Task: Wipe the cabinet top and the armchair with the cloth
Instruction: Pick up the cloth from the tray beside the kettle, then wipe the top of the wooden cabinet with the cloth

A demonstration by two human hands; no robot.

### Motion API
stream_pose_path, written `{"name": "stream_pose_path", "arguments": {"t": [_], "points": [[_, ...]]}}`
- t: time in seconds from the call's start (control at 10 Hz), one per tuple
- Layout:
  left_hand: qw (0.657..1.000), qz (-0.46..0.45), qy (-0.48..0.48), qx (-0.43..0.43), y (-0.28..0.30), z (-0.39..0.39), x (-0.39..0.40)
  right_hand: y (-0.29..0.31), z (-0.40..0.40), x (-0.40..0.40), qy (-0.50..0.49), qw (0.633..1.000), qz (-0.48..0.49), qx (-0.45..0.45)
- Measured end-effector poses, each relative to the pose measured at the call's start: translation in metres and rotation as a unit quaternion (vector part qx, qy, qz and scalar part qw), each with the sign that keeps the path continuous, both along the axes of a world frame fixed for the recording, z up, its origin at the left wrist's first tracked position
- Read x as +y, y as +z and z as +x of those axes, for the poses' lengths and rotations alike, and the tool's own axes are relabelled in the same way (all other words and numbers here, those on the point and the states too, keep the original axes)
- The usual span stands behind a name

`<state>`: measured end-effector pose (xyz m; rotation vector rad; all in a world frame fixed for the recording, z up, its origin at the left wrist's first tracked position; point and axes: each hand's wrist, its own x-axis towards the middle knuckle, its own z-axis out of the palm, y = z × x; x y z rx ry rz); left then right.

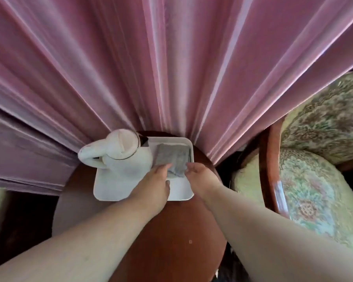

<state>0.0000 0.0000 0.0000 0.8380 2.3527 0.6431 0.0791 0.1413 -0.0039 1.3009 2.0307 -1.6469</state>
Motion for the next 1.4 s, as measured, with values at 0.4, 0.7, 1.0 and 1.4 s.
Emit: {"name": "stream_pose_path", "arguments": {"t": [0.4,0.7,1.0,1.4], "points": [[0.949,-0.226,-0.195,0.097,-0.134,-0.03,0.04,-0.104,-0.077,-0.002,-0.107,0.991,0.058,-0.059],[0.992,0.009,-0.096,0.086,-0.077,-0.025,0.021,-0.066,-0.062,0.009,-0.243,0.95,-0.195,0.005],[0.942,0.107,-0.266,0.173,0.079,0.012,0.028,0.1,0.054,0.016,-0.323,0.781,-0.478,0.241],[0.904,0.178,-0.062,-0.383,0.273,0.169,0.112,0.281,0.257,0.033,-0.357,0.767,-0.383,0.372]]}}
